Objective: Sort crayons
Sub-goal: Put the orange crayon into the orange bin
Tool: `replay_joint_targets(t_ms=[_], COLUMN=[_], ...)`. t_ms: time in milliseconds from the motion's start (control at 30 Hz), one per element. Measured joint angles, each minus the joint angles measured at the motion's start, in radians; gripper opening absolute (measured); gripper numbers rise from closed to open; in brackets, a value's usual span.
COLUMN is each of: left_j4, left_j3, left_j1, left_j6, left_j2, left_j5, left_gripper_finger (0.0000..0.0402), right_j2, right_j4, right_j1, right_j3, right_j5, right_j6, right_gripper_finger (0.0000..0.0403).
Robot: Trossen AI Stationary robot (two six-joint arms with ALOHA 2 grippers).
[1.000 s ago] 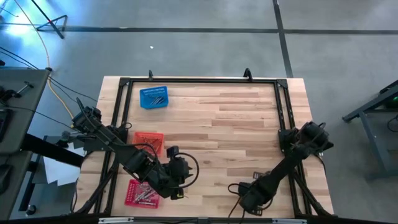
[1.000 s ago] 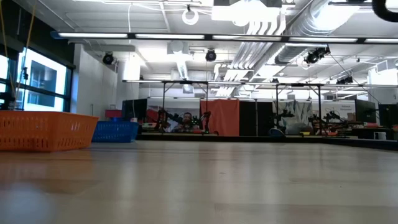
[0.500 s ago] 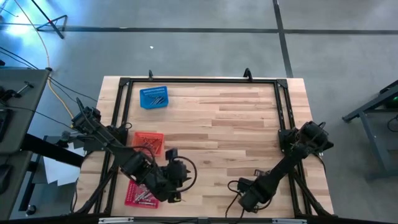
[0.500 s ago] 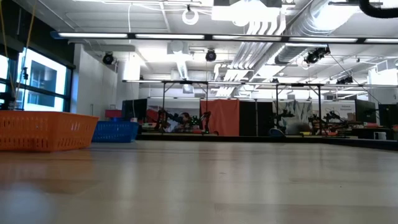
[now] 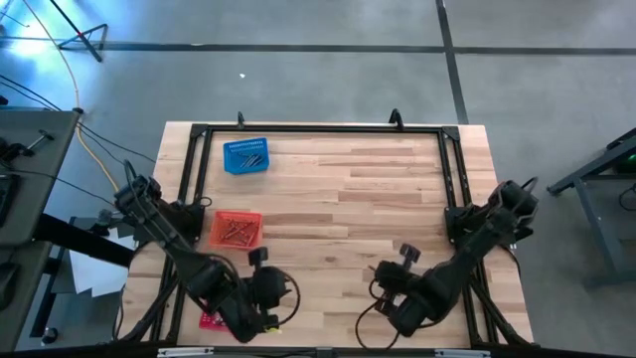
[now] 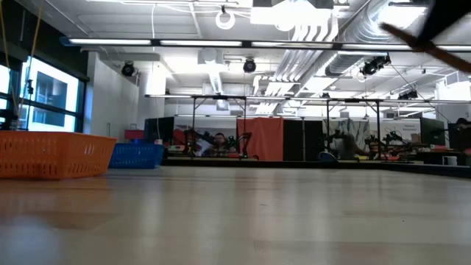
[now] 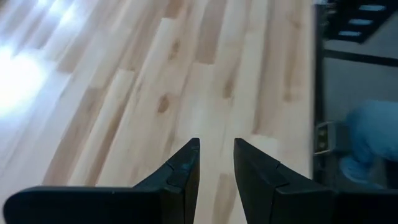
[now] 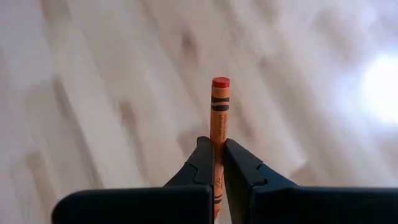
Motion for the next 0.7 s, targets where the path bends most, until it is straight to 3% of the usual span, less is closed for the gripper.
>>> replay_joint_targets(t_ms=[167,333,500,700], left_j4=[-0.044,-0.045,-0.043,-0.004], left_j3=[-0.001,-0.001,-0.001,-0.001], left_j1=[-0.05,-0.081,-0.066,0.008], left_j6=[-0.107,-0.125,-0.116,-0.102], left_j2=[0.042,0.104,0.166,0.203], left_j5=[-0.12,-0.279,-0.523,-0.768], left_gripper_finger=[0.0087,0.0087,0.0087,0.0087], right_j2=[-0.012,-0.012,-0.012,-0.012], right_j4=[0.015,0.08,0.107,0.12], right_j1=[0.043,0.08,0.092,0.077], right_j3=[0.087,0.12,0.12,0.12], right_j5=[0.301,0.487,0.637,0.701], right_j6=[-0.08,-0.191,-0.208,-0.207], right_gripper_finger=[0.0001,0.0001,0.0001,0.0001])
